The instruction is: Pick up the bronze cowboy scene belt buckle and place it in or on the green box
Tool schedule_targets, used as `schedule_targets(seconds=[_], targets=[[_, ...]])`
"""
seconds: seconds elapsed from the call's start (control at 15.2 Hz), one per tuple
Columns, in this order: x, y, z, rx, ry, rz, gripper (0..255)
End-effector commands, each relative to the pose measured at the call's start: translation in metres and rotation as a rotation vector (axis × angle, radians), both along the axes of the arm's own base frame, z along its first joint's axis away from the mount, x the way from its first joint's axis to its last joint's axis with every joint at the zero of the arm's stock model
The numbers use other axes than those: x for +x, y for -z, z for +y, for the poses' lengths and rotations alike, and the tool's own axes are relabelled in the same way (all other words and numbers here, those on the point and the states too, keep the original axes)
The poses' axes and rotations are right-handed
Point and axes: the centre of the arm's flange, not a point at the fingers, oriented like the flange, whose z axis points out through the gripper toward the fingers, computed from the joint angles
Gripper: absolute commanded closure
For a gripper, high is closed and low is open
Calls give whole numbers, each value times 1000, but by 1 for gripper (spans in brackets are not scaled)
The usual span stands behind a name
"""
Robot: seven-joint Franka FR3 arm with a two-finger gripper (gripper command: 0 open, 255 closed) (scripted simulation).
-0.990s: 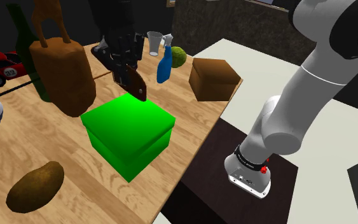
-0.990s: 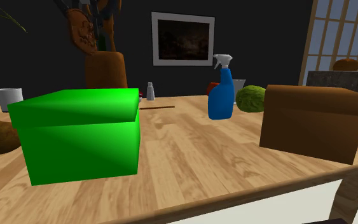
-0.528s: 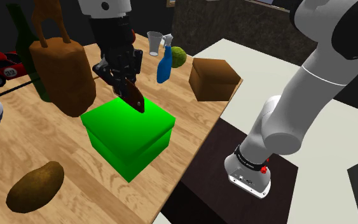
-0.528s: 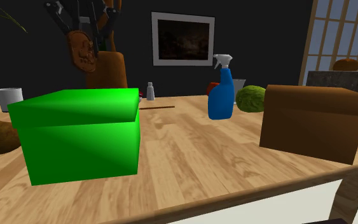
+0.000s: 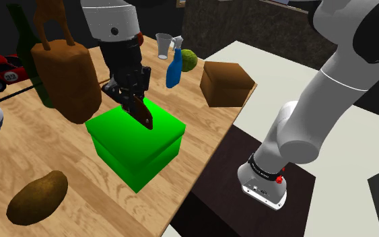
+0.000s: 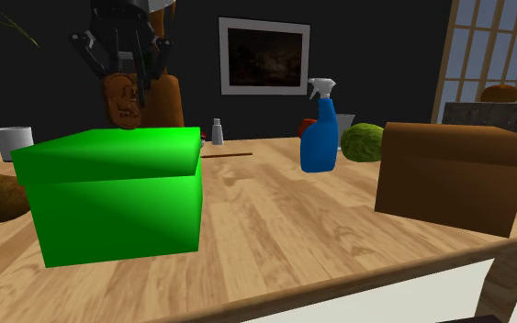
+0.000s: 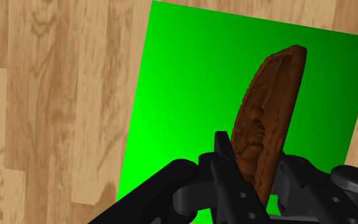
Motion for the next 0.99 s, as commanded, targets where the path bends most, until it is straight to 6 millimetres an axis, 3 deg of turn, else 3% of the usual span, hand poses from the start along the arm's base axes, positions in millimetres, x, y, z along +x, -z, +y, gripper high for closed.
schedule_targets(seconds=[0.0,0.33,0.4,0.73,0.92], targets=[[0,1,0,0,0,0,255],[0,1,0,0,0,0,255],[0,1,0,0,0,0,0],[0,1,0,0,0,0,0],[8,-37,3,0,0,0,0]])
